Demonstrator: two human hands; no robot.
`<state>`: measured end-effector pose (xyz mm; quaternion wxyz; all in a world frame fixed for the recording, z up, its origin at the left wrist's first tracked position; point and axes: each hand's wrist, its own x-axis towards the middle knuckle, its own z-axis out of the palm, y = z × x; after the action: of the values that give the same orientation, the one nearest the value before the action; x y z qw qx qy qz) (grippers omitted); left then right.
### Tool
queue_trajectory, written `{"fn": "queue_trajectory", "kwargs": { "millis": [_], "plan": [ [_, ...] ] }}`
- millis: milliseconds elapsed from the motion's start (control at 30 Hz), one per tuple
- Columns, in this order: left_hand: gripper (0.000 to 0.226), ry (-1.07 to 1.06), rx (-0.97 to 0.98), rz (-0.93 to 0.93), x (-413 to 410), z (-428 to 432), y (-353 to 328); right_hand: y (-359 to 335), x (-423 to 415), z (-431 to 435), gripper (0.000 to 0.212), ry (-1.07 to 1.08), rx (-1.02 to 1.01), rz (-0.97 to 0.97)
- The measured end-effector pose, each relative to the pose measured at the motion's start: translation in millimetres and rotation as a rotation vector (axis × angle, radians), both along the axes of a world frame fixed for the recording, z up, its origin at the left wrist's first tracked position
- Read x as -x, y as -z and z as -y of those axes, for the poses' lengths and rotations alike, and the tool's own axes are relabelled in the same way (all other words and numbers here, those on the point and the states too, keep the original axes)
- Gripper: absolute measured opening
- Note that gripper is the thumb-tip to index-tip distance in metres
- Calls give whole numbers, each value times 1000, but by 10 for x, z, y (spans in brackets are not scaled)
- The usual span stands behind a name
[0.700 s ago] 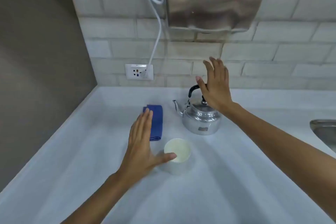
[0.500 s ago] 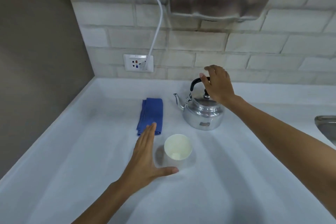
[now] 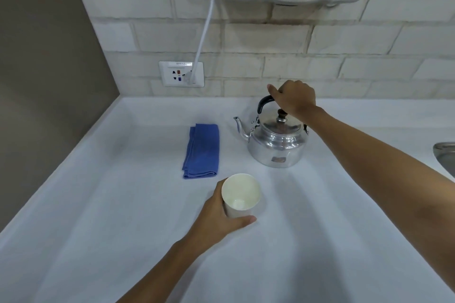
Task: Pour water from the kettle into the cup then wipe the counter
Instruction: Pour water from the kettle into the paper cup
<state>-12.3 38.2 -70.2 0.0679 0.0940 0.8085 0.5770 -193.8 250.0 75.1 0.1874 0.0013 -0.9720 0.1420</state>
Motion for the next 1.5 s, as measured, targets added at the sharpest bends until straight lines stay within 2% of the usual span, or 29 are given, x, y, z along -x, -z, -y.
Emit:
{"fn": "queue_trajectory", "kwargs": {
  "millis": [200, 500, 933, 1267, 1500],
  "plan": [
    [70, -63, -18, -11, -36, -33, 76, -32, -107, 8, 55, -14, 46, 0],
    [68, -107, -38, -50, -55, -42, 103, -262, -544, -214, 51, -62, 58, -133],
    [78, -119, -32, -87, -39, -41, 132, -566, -1290, -141, 45, -205, -246, -225],
    [76, -118, -29, -103, -32, -47, 136, -610, -1483, 106, 41, -322, -459, -297],
    [79, -104, -41, -108, -38, -43, 124, -659, -1548, 217, 44, -351, -522, -286]
  ]
}}
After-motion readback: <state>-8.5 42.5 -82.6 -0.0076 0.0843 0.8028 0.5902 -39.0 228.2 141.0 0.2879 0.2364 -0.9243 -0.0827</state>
